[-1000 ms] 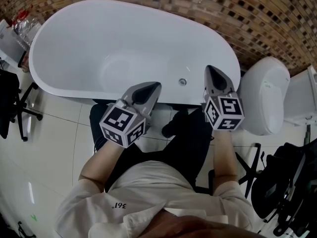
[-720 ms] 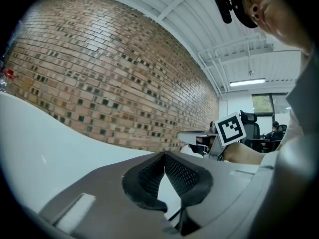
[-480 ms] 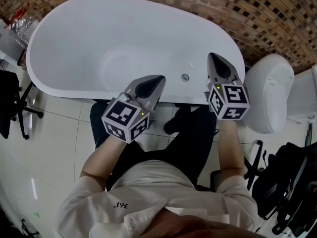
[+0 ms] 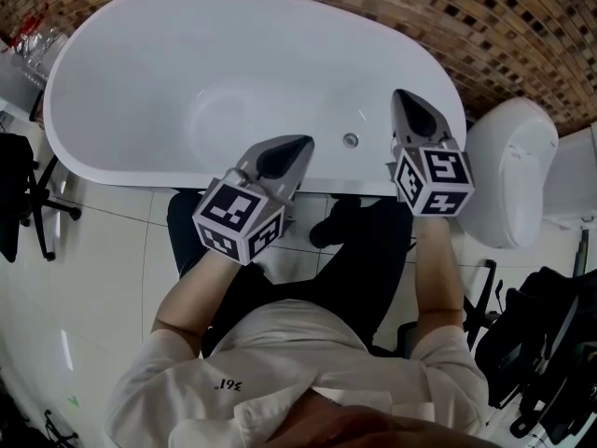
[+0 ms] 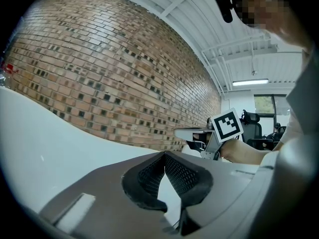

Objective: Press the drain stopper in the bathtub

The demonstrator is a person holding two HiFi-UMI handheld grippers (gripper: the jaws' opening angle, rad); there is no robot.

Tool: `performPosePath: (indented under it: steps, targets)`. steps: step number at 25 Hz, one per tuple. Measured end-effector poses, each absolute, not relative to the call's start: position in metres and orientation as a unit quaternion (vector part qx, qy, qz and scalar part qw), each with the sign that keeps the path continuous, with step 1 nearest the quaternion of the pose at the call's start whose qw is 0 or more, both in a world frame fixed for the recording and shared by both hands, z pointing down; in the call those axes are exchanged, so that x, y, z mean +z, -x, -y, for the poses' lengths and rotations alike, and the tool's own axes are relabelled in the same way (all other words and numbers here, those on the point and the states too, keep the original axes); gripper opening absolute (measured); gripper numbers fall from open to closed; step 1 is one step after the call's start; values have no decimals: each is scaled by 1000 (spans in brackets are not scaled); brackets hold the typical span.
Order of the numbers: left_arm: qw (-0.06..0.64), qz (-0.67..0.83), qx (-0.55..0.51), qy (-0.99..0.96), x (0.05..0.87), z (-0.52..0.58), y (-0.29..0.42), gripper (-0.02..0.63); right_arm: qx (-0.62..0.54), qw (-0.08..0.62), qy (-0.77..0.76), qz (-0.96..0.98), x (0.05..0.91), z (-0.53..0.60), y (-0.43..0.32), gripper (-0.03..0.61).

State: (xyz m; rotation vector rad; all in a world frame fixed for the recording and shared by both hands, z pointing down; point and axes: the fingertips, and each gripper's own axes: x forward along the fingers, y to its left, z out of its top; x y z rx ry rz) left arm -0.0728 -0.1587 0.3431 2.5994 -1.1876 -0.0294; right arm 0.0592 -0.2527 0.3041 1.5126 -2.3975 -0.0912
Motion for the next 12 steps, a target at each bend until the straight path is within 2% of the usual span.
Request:
performPosePath:
  steps: [12]
  targets:
    - [155,408,0,-900,358,188,65,8,-21,167,-526,834,322,285,-62,15]
